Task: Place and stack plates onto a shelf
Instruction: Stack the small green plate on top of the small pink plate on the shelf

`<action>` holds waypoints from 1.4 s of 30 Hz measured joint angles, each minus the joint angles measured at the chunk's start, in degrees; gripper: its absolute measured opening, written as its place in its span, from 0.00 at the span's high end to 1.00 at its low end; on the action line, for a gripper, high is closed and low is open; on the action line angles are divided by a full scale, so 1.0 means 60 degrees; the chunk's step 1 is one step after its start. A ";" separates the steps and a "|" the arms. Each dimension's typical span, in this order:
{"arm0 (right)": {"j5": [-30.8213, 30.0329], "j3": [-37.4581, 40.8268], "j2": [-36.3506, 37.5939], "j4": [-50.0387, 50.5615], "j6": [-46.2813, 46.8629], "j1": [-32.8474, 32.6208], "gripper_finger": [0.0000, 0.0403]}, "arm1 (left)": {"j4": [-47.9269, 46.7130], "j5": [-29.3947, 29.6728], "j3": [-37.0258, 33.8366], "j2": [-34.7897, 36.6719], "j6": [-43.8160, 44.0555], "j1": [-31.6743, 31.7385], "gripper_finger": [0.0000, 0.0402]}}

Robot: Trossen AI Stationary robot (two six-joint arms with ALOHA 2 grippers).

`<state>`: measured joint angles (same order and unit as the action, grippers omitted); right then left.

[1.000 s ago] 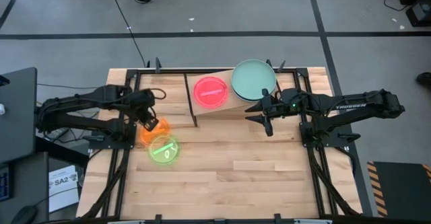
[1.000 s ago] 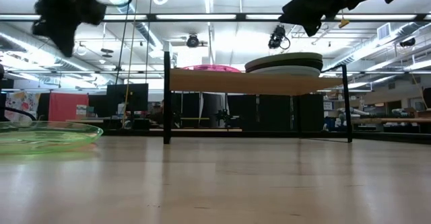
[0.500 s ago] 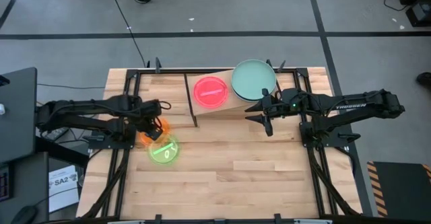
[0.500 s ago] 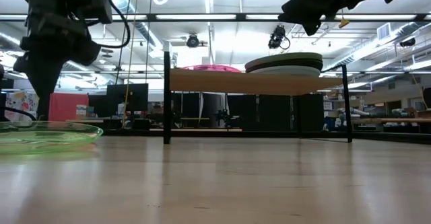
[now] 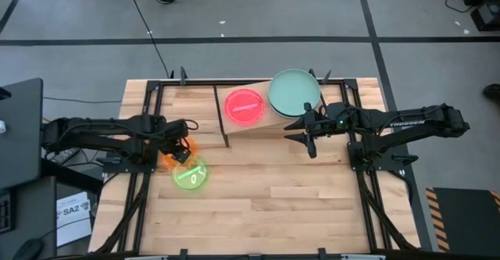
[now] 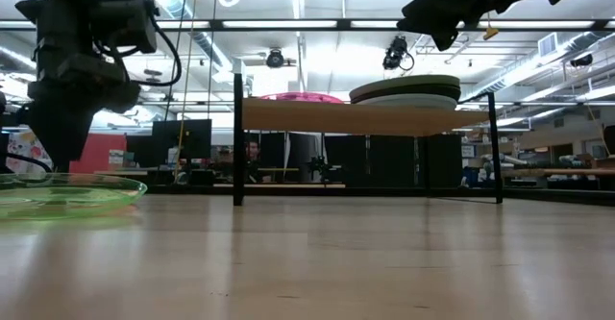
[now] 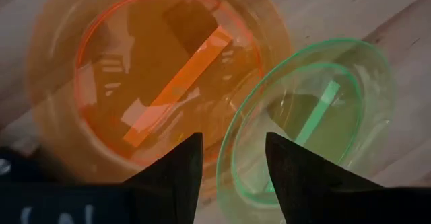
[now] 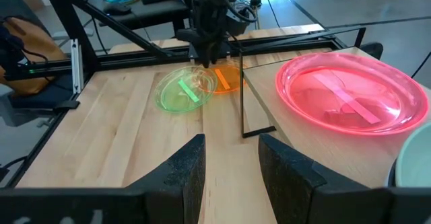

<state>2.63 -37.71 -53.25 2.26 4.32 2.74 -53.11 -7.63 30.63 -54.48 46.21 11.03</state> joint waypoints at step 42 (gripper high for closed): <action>-0.0002 0.0000 0.0000 0.0004 0.0000 0.0000 0.64 | 0.1673 -0.0442 -0.1071 0.0000 -0.0061 -0.0005 0.91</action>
<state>2.62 -37.71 -53.25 2.28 4.32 2.74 -43.07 -10.28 24.21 -54.48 45.84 11.00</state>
